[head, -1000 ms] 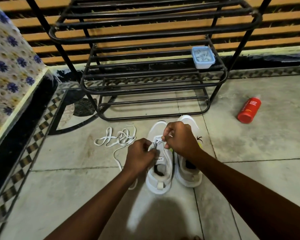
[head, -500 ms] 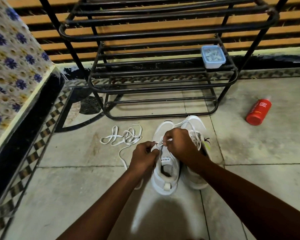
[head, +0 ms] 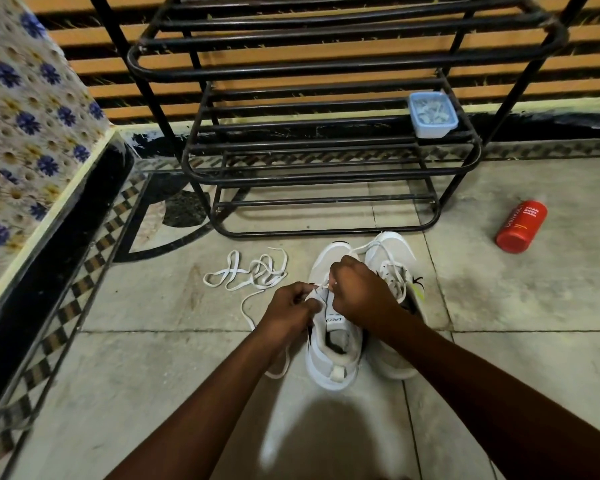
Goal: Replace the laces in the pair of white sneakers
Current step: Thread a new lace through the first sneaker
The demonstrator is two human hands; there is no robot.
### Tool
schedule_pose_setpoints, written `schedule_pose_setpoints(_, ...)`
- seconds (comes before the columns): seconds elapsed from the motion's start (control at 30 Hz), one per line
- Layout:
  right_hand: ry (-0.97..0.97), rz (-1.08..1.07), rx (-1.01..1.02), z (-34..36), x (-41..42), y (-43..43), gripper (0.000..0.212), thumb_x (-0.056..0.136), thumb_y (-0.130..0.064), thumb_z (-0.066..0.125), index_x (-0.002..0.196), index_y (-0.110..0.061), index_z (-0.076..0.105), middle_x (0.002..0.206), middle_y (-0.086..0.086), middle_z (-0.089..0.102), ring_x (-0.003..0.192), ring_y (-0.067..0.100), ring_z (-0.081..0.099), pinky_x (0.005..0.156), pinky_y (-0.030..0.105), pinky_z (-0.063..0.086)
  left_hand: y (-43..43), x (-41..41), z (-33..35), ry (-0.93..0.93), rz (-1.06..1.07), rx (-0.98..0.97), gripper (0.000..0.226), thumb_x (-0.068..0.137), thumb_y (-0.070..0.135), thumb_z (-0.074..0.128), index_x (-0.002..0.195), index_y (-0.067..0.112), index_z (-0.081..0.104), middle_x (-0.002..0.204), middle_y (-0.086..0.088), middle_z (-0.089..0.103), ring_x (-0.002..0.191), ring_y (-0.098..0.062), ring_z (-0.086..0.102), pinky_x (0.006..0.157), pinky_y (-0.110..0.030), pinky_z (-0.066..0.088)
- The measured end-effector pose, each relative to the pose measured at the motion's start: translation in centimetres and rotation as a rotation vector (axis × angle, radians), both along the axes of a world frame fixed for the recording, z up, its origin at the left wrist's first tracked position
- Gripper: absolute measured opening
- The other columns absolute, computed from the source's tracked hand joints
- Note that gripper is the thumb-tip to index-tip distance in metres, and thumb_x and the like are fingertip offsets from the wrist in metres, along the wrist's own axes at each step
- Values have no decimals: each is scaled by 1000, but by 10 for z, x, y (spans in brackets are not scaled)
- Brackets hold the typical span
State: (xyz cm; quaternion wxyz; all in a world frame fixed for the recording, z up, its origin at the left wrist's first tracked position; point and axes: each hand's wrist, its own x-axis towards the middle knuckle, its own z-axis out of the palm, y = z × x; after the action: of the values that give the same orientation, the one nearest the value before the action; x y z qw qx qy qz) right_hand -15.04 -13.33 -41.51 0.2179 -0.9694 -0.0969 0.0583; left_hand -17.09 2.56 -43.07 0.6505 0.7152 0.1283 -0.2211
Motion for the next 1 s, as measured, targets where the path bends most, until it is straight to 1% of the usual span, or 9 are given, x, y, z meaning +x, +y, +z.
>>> schedule_pose_setpoints(0.17,-38,39,-78,-2,-3,-1,18,89,-26,52,101,-13,58,108,3,55,102,27,56,75,35,45,1,0,-1,0,-8,-8,22,92,-3,60,111,3,69,91,-14,70,83,-27,64,79,-41,50)
schedule_pose_setpoints(0.3,-46,19,-108,-5,-3,1,18,85,-25,53,100,-15,58,105,2,55,98,28,58,75,35,46,1,1,-3,-13,-25,0,20,92,-1,63,109,5,70,89,-15,68,82,-28,61,77,-41,49)
schedule_pose_setpoints(0.43,-65,-7,-130,-9,-2,3,23,82,-31,57,97,-13,58,101,4,56,93,29,59,73,35,45,0,0,-5,-106,-103,110,24,85,15,69,109,17,71,94,-19,71,83,-26,62,82,-48,54)
schedule_pose_setpoints(0.53,-70,49,-129,-10,0,7,24,78,-30,63,92,-10,57,96,8,56,89,34,61,66,36,44,2,2,-5,-148,-179,175,25,90,11,68,114,18,68,102,-14,73,85,-24,62,86,-51,54)
schedule_pose_setpoints(0.7,64,-78,-79,-8,7,11,16,79,-27,61,93,-19,59,101,2,59,99,30,61,77,36,48,7,5,5,-144,-263,193,35,91,5,68,125,13,63,117,-15,70,109,-34,66,99,-51,52)
schedule_pose_setpoints(0.73,96,-132,-24,-7,7,10,15,81,-27,61,94,-20,61,104,4,61,102,30,61,82,37,49,7,5,5,-142,-272,194,35,91,5,69,125,12,62,117,-14,69,110,-35,66,99,-50,53)
schedule_pose_setpoints(0.8,128,-241,90,-7,8,8,12,83,-24,62,95,-21,65,105,5,66,105,30,61,88,37,51,7,5,7,-107,-255,148,29,93,7,68,121,10,63,110,-13,69,100,-32,66,90,-42,56)
schedule_pose_setpoints(0.9,98,-296,152,-6,6,5,9,81,-24,69,88,-22,73,92,2,71,96,25,65,82,31,52,7,10,8,-12,-189,17,18,104,9,51,118,3,62,99,-10,62,90,-21,59,70,-24,54)
schedule_pose_setpoints(1.0,50,-330,215,-4,-2,6,2,78,-25,72,79,-25,75,77,0,72,81,24,66,73,31,52,6,16,4,-74,-213,77,23,110,10,39,116,-3,58,99,-17,60,86,-24,57,70,-30,56)
